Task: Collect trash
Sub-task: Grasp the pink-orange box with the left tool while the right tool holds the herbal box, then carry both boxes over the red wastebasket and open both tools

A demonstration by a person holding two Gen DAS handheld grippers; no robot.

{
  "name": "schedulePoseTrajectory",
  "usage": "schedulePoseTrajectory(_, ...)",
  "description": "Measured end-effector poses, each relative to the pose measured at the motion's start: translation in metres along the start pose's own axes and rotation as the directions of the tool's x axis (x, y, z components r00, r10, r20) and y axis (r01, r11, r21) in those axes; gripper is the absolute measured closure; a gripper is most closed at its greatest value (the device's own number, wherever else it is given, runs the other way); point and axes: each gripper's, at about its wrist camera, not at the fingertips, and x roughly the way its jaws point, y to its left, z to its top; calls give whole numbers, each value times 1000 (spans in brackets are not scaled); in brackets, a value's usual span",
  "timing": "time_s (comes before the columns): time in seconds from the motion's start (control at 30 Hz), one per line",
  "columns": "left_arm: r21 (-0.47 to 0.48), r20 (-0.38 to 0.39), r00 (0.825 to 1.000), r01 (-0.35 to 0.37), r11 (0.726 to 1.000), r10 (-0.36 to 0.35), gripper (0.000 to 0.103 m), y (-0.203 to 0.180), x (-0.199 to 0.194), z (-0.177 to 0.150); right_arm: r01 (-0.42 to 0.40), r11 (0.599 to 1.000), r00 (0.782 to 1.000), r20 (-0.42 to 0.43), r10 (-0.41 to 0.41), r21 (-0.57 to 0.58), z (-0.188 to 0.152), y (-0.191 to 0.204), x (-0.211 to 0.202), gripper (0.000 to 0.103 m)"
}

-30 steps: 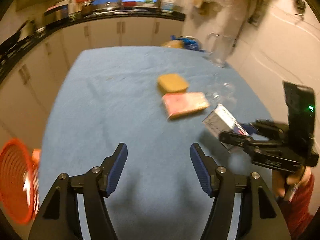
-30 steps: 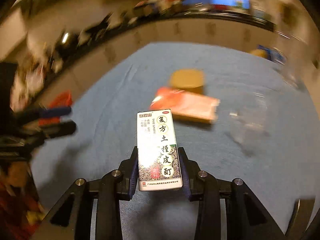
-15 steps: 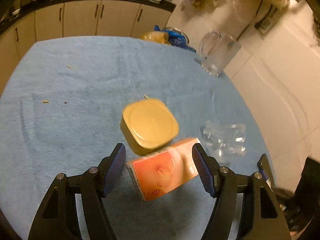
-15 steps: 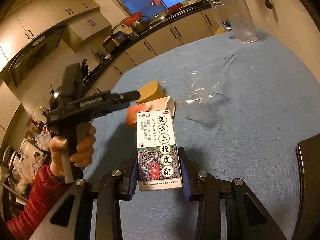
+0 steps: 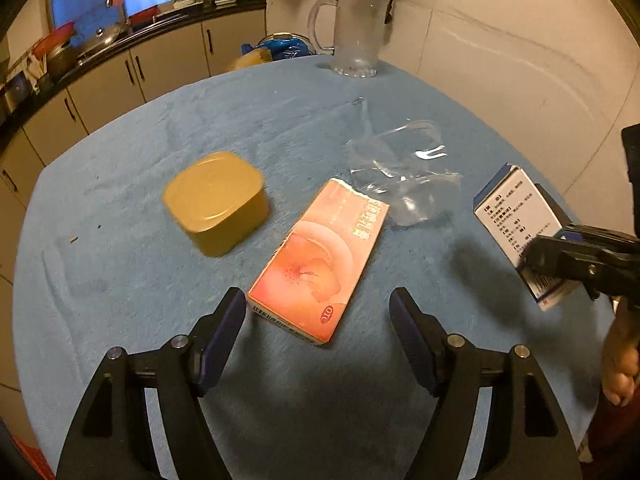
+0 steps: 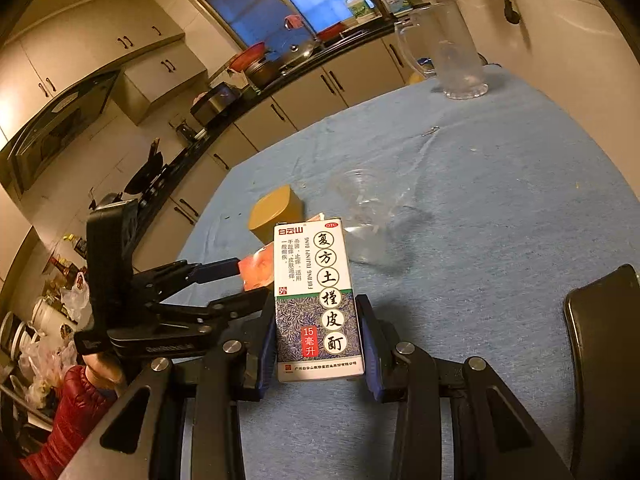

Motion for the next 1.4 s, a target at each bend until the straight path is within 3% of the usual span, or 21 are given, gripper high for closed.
schedulePoseTrajectory(0.1,11,-15,998,-53,999,54,31,-8,10,1,14,1000,1000,3,-14,-1,0,0,-1,64)
schedulePoseTrajectory(0.13,14,-12,997,-78,997,78,37,-10,12,1,17,1000,1000,6,-17,-1,0,0,-2,64)
schedulePoseTrajectory(0.17,13,-15,995,-99,995,99,51,-12,14,0,17,1000,1000,8,-17,-1,0,0,-4,64)
schedulePoseTrajectory(0.43,-64,15,997,-76,995,77,52,-6,5,-13,20,1000,1000,16,-21,6,-6,7,-11,64)
schedulePoseTrajectory(0.63,-150,66,992,-101,984,112,52,0,-32,-47,6,1000,1000,-7,-7,-15,-15,19,-6,64)
schedulePoseTrajectory(0.87,-244,116,962,-213,946,247,52,6,-80,-96,-30,998,998,-56,27,-54,-31,44,11,64)
schedulePoseTrajectory(1.0,-301,130,931,-291,908,341,52,14,-104,-125,-52,994,996,-84,44,-92,-38,65,21,64)
schedulePoseTrajectory(1.17,-336,148,909,-324,884,389,52,23,-131,-148,-71,989,992,-109,57,-127,-47,85,30,64)
schedulePoseTrajectory(1.4,-362,173,895,-330,872,410,52,34,-152,-170,-82,981,988,-140,57,-178,-57,118,42,64)
